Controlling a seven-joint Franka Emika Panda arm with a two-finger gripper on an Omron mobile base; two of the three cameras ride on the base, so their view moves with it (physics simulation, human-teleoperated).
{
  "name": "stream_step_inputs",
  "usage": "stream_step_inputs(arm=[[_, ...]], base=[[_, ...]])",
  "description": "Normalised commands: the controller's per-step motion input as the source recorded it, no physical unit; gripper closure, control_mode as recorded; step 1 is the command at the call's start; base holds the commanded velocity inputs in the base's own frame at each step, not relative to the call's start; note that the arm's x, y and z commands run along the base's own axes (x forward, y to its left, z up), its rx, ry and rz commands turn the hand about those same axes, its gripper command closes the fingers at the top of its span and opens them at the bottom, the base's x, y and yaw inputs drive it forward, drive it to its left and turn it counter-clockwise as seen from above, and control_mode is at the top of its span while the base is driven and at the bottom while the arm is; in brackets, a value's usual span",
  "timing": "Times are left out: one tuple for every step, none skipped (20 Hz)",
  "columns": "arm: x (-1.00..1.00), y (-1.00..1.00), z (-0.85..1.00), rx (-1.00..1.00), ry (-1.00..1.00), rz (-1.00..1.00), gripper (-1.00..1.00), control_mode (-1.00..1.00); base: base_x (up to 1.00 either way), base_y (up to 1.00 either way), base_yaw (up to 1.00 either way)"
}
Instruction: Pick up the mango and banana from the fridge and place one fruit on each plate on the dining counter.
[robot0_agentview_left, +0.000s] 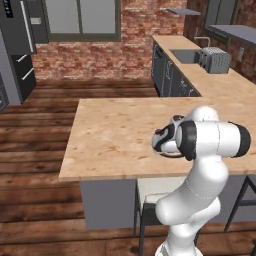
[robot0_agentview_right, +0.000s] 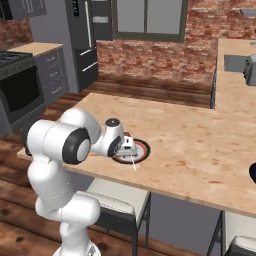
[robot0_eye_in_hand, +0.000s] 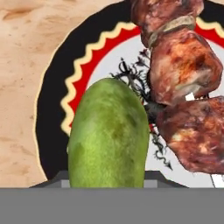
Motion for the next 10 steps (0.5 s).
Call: stream_step_inputs(arm=[[0.27, 0.00, -0.29, 0.00, 0.13, 0.00, 1.00, -1.00], [0.30, 0.00, -0.29, 0.00, 0.12, 0.00, 1.00, -1.00], [0.29, -0.02, -0.14, 0.00, 0.05, 0.00, 1.00, -1.00], [0.27, -0.01, -0.10, 0.00, 0.03, 0.00, 1.00, -1.00], [0.29, 0.00, -0.04, 0.00, 0.01, 0.00, 1.00, -1.00], [0.27, -0.02, -0.01, 0.00, 0.01, 0.00, 1.00, -1.00], [0.26, -0.02, -0.06, 0.00, 0.01, 0.00, 1.00, -1.00], [0.24, -0.02, -0.10, 0.00, 0.00, 0.00, 1.00, -1.00], [0.19, -0.05, -0.11, 0.00, 0.00, 0.00, 1.00, -1.00], [0.14, -0.10, -0.13, 0.00, 0.00, 0.00, 1.00, -1.00]], base=[[0.00, 0.00, 0.00], [0.00, 0.00, 0.00], [0.00, 0.00, 0.00], [0.00, 0.00, 0.00], [0.00, 0.00, 0.00], [0.00, 0.00, 0.00], [0.00, 0.00, 0.00], [0.00, 0.00, 0.00], [0.00, 0.00, 0.00], [0.00, 0.00, 0.00]])
